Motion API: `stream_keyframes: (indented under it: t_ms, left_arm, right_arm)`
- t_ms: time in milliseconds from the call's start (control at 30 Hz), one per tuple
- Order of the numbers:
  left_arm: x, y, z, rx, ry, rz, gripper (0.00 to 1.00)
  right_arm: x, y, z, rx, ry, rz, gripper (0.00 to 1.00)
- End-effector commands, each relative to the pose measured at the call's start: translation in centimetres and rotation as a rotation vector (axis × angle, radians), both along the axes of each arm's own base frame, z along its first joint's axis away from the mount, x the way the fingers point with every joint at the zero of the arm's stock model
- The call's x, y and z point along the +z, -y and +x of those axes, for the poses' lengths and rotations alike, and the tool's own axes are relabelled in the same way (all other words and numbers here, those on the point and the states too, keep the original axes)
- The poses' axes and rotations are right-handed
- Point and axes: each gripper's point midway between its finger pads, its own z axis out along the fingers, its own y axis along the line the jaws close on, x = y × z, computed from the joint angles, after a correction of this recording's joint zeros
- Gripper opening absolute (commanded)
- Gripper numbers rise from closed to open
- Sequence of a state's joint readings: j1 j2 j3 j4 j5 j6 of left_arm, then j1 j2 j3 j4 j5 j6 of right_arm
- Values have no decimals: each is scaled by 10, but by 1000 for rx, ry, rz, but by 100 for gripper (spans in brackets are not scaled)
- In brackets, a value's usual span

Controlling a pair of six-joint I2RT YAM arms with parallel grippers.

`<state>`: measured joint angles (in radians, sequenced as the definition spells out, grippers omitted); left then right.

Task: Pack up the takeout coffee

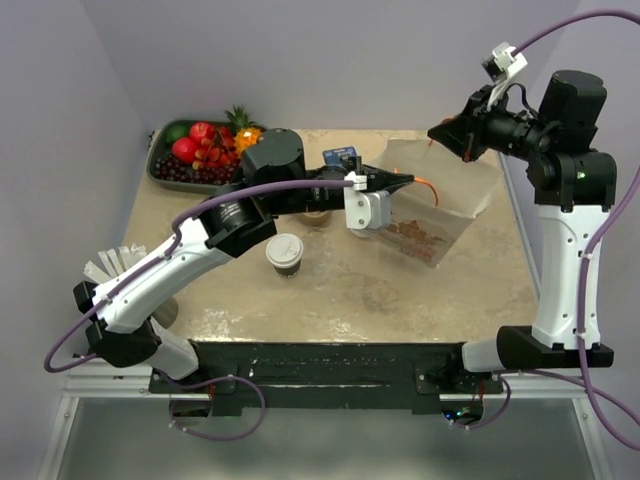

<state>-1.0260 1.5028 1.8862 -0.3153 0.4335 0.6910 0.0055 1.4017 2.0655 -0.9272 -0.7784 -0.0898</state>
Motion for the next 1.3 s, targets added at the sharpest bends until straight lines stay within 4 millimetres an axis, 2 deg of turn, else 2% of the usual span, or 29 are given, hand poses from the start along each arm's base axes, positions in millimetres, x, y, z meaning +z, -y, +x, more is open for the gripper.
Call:
stream_keyframes:
  t_ms: [0, 33, 67, 167, 233, 267, 300, 333, 367, 400, 433, 467, 500, 533, 567, 600, 667, 700, 867, 1000, 1033, 1067, 1133, 1167, 1233, 1267]
  left_arm:
    - [13, -14, -11, -10, -17, -44, 0]
    - [2, -12, -13, -24, -35, -26, 0]
    - [4, -14, -15, -30, -35, -38, 0]
    - [-9, -12, -13, -19, -76, -26, 0]
    - [-38, -11, -4, 24, -111, 25, 0]
    - [-49, -18, -5, 41, -131, 35, 10]
    - [-104, -18, 0, 68, -197, 119, 47]
    - [-118, -21, 0, 76, -207, 122, 60]
    - [-121, -29, -6, 68, -204, 113, 67]
    - [-148, -30, -7, 70, -227, 143, 79]
    - [-136, -29, -5, 73, -208, 85, 84]
    - [-133, -29, -4, 81, -211, 65, 88]
    - [-127, -27, -1, 86, -201, 51, 91]
    - [-124, -24, 2, 91, -192, 51, 92]
    - [-125, -20, 7, 99, -192, 55, 93]
    - [-117, -19, 10, 104, -174, 43, 93]
    - [-117, -18, 14, 108, -148, 48, 94]
    - [-107, -18, 16, 112, -101, 24, 94]
    - [-97, -20, 26, 153, -24, -3, 94]
    - [-106, -13, 18, 65, 55, 64, 95]
    - [-116, -10, 10, 13, 45, 107, 95]
    - [-122, -5, 11, -1, 46, 125, 95]
    - [-116, 3, 11, -19, 49, 105, 95]
    - [-121, 10, 16, -15, 43, 108, 94]
    - [-111, 20, 25, 22, 58, 50, 93]
    - [-122, 30, 32, 30, 51, 64, 93]
  right_arm:
    - [-2, -3, -2, 24, -8, 11, 0]
    - [-4, -3, -3, 29, -14, 11, 0]
    - [-6, -3, -3, 27, -21, 11, 0]
    - [-15, -2, -3, 22, -36, 0, 0]
    - [-42, 0, -2, 28, -96, -29, 3]
    - [-58, 1, -1, 30, -129, -42, 17]
    - [-89, 5, -1, 17, -197, -69, 30]
    - [-103, 6, -2, 10, -231, -76, 45]
    - [-111, 9, -1, -1, -248, -87, 56]
    - [-120, 10, 0, -8, -263, -95, 64]
    - [-119, 13, 3, -27, -258, -103, 74]
    - [-115, 14, 5, -31, -242, -103, 78]
    - [-101, 14, 8, -36, -198, -101, 82]
    - [-97, 14, 14, -40, -187, -103, 86]
    - [-93, 14, 17, -44, -181, -103, 86]
    - [-83, 15, 18, -42, -159, -109, 86]
    - [-84, 15, 23, -40, -166, -118, 86]
    - [-85, 16, 24, -38, -161, -124, 86]
    - [-90, 16, 18, -39, -163, -125, 86]
    - [-97, 21, 14, -60, -166, -153, 86]
    - [-98, 22, 12, -60, -167, -160, 86]
    - [-98, 23, 10, -60, -166, -168, 86]
    - [-98, 26, 3, -65, -159, -193, 86]
    - [-99, 28, 1, -72, -156, -206, 86]
    - [-102, 37, -3, -114, -155, -242, 86]
    - [-103, 41, -4, -131, -156, -258, 86]
